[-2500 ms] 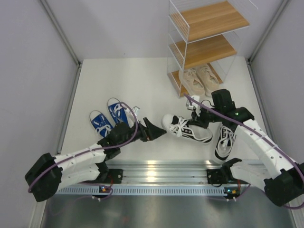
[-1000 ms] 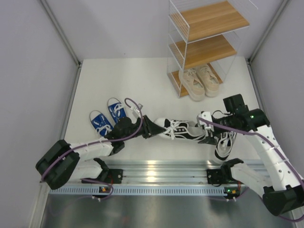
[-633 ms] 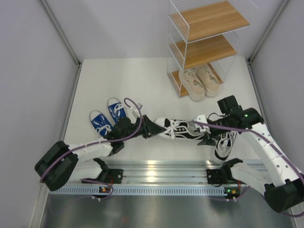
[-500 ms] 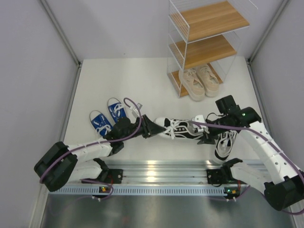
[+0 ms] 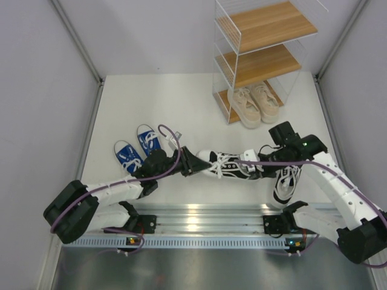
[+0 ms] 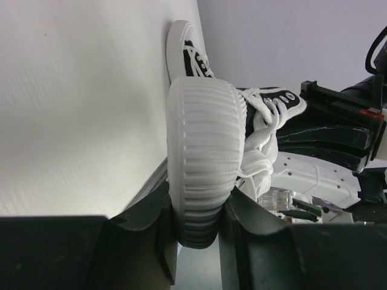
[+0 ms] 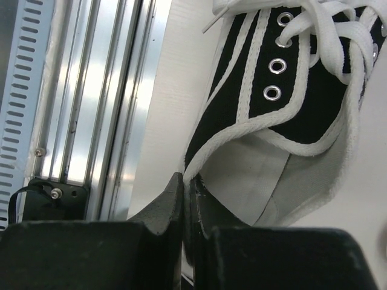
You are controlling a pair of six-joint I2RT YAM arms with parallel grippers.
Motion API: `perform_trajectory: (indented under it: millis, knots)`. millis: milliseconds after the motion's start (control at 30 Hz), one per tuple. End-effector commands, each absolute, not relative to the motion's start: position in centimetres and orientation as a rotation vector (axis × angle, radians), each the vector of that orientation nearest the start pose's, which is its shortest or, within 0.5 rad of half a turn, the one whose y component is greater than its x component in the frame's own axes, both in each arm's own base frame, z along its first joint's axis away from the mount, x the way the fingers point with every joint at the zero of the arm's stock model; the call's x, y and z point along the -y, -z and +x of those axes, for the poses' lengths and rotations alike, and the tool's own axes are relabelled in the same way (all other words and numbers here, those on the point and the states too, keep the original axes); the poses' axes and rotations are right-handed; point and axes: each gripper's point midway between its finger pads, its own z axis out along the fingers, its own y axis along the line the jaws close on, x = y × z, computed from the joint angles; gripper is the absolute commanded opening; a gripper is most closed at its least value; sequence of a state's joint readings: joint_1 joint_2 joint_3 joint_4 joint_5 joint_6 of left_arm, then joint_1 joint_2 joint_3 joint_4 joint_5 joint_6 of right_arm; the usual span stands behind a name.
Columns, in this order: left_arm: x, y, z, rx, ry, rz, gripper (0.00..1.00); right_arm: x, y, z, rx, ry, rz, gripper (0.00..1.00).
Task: Place and organize the shoes onto the shoe shelf
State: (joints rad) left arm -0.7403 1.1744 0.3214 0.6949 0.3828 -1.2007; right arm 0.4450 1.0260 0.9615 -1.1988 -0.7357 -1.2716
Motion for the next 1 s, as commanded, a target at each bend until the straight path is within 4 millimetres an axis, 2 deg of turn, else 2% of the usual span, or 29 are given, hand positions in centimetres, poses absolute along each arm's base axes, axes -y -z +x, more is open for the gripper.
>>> perform_trajectory:
  millis: [0, 33, 67, 100, 133, 167, 200, 333, 433, 467, 733, 800, 967]
  knots:
    - [30.8, -23.3, 19.6, -1.785, 1.772, -0.101, 0.19, -16.7, -18.6, 13.1, -1.477, -0.723, -1.944, 0.00]
    - [30.6, -22.8, 19.9, -1.796, 1.751, -0.125, 0.29, -16.7, -19.2, 13.1, -1.477, -0.714, -1.924, 0.00]
    - [30.4, -22.8, 19.9, -1.796, 1.743, -0.131, 0.52, -16.9, -20.1, 13.3, -1.473, -0.712, -1.894, 0.00]
    - [30.2, -22.8, 20.0, -1.796, 1.730, -0.138, 0.60, -16.7, -20.6, 13.5, -1.510, -0.717, -1.845, 0.00]
    - [29.9, -22.0, 20.4, -1.821, 1.682, -0.161, 0.67, -16.5, -21.2, 13.6, -1.516, -0.712, -1.815, 0.00]
    - [29.6, -22.4, 20.5, -1.805, 1.670, -0.159, 0.79, -16.6, -22.1, 13.7, -1.504, -0.719, -1.787, 0.00]
    - [29.4, -22.3, 20.5, -1.808, 1.651, -0.161, 0.82, -16.0, -22.6, 13.9, -1.533, -0.710, -1.740, 0.00]
    - [28.0, -22.8, 21.3, -1.786, 1.548, -0.139, 0.86, -14.8, -24.4, 13.9, -1.545, -0.677, -1.645, 0.00]
    - [26.8, -23.0, 21.8, -1.801, 1.437, -0.112, 0.86, -13.8, -25.3, 14.3, -1.566, -0.601, -1.588, 0.00]
    - [26.3, -23.6, 21.8, -1.783, 1.415, -0.104, 0.86, -13.2, -25.8, 14.7, -1.582, -0.557, -1.564, 0.00]
    - [23.2, -24.3, 22.1, -1.779, 1.178, -0.058, 0.89, -10.3, -30.9, 15.8, -1.596, -0.273, -1.422, 0.00]
    - [22.9, -24.0, 22.0, -1.788, 1.151, -0.050, 0.89, -9.6, -31.4, 16.7, -1.628, -0.223, -1.409, 0.00]
    - [22.5, -24.1, 21.6, -1.783, 1.143, -0.040, 0.89, -8.4, -35.0, 19.5, -1.606, -0.068, -1.363, 0.00]
